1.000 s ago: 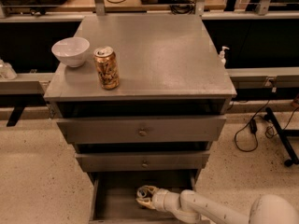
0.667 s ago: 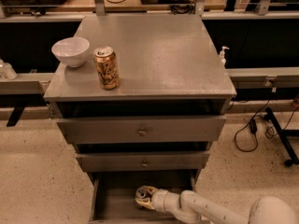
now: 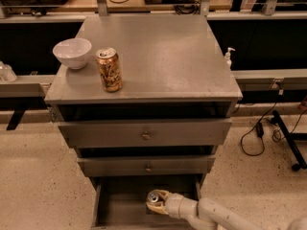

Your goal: Pick redbull can from bottom drawer and place on counter

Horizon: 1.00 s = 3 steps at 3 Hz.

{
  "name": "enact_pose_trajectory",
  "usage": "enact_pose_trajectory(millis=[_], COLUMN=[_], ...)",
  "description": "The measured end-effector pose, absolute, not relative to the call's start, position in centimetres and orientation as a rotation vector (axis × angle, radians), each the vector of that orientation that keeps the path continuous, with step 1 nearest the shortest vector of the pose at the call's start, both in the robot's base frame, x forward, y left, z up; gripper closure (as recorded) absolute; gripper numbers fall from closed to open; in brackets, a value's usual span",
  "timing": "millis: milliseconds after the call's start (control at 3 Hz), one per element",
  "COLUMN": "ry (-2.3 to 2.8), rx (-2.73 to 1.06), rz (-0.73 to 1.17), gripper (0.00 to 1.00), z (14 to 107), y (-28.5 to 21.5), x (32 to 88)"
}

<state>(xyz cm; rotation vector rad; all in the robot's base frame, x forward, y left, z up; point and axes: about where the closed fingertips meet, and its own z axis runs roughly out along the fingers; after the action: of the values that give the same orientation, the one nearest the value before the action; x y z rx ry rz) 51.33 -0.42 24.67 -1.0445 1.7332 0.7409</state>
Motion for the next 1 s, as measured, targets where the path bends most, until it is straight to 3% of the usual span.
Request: enact_pose_trajectory(millis=[333, 667, 1000], ry=[1.705, 1.647, 1.626], rx=[-1.034, -1.097, -1.195], rz=[0.675, 0.741, 0.753], gripper=[1.0, 1.0, 1.0], z=[33.4, 42.0, 44.3], y=[-4.7, -4.3, -3.3], x=[49.7, 44.7, 41.6])
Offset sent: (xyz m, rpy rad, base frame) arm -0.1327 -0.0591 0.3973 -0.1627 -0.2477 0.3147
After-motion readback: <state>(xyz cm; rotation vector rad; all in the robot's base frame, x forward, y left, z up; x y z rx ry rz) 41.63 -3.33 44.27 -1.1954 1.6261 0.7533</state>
